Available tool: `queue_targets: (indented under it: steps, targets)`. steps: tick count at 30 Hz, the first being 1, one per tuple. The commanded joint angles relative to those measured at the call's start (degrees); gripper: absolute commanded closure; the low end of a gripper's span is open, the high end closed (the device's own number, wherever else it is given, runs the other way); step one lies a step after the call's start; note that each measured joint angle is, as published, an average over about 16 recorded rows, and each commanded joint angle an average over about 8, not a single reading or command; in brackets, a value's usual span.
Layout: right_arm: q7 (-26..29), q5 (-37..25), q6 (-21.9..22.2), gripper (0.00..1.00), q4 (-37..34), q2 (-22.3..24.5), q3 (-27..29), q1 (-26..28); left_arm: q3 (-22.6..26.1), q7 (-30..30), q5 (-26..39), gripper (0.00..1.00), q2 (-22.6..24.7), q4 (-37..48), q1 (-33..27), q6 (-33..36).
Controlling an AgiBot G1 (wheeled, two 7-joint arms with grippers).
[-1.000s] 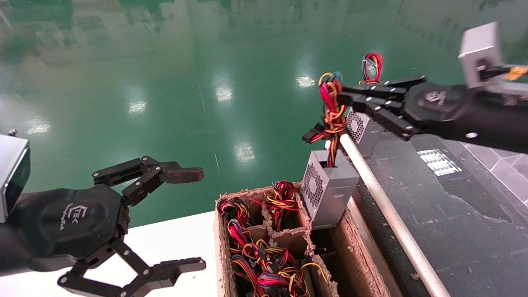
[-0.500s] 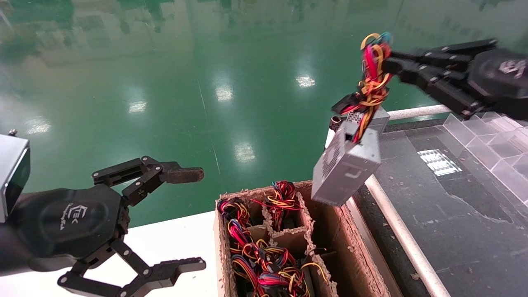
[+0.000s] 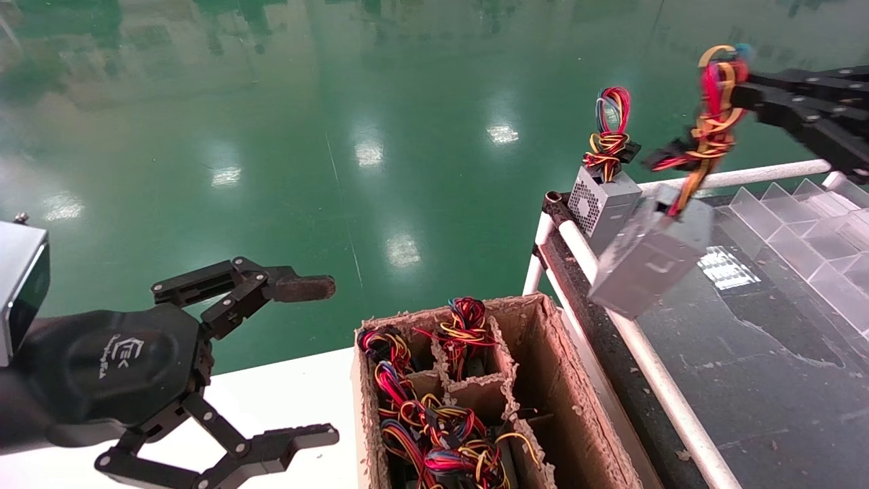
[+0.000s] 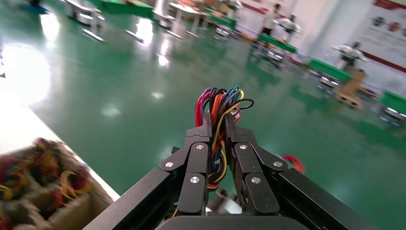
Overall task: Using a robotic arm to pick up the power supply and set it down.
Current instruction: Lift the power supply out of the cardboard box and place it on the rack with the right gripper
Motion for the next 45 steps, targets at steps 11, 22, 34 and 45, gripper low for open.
queue_targets:
  steps: [11,22,34,45]
  targets:
    - [-1.7,-2.0,3.6,1.0,-4.4,2.5,0.2,0.3,0.0,0.0,0.0,0.0,0.0,0.0,0.0,0.0]
    - [-1.6,-2.4,3.7,1.0,-4.7,2.4,0.1,0.6,0.0,0.0,0.0,0.0,0.0,0.0,0.0,0.0]
    - [-1.8,-3.2,4.8,1.0,-5.5,2.2,-0.2,1.1,0.0,0.0,0.0,0.0,0.0,0.0,0.0,0.0]
    - [-5.3,-9.4,10.2,1.0,-13.8,-0.4,-2.5,6.8,0.1,0.0,0.0,0.0,0.0,0.1,0.0,0.0]
